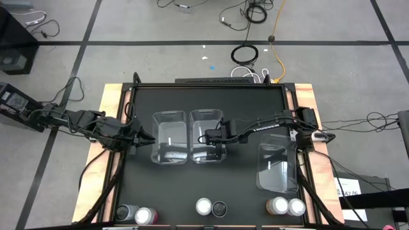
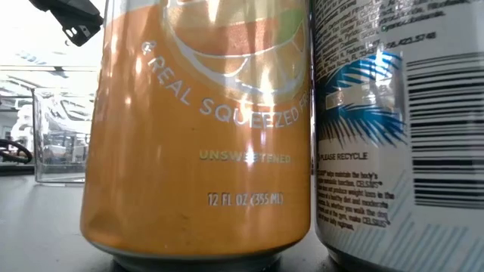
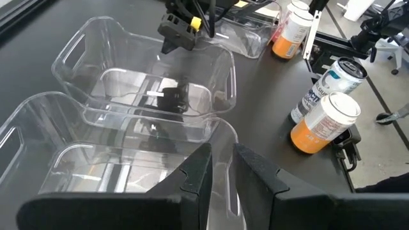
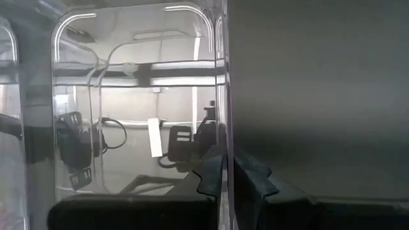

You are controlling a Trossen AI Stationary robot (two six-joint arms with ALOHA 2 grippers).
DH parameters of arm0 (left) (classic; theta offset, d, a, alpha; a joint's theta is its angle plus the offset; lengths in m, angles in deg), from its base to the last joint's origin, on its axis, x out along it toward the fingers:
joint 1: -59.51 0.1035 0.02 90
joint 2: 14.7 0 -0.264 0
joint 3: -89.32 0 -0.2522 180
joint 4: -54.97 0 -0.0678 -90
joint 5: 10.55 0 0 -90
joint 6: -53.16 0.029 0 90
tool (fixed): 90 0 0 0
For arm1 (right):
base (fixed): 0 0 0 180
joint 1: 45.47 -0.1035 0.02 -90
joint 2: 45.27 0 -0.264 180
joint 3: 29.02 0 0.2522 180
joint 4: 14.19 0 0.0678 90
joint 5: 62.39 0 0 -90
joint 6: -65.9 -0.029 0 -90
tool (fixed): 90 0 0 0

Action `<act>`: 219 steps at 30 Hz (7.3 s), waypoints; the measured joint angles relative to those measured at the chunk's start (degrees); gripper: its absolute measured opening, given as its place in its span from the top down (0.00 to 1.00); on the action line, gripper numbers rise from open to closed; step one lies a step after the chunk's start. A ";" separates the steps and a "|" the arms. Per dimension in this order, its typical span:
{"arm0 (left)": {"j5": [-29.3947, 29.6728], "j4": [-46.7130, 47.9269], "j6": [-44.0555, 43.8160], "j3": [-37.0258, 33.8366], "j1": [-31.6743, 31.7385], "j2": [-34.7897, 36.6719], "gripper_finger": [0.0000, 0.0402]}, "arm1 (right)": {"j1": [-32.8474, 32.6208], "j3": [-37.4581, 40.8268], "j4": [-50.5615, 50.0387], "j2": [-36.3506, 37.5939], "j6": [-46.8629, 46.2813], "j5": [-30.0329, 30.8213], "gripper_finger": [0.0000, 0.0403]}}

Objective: Sort soda cans
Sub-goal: Adjust the top right transparent bin, then move the bottom right transparent bin to the middle right of the table, then put the right orange soda can into the right transparent bin

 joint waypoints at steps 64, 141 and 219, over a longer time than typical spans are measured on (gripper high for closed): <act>-0.02 0.90 -0.13 0.00 -0.01 -0.02 0.82 | -24.42 10.92 -20.72 20.26 -26.21 -4.45 0.76; 0.72 0.94 -3.04 0.02 0.00 -0.04 0.82 | 4.15 13.39 14.02 9.02 4.29 -1.30 1.00; 4.46 -2.87 3.12 0.02 -0.01 -1.54 0.82 | -15.53 12.90 -11.23 41.40 39.45 4.13 0.83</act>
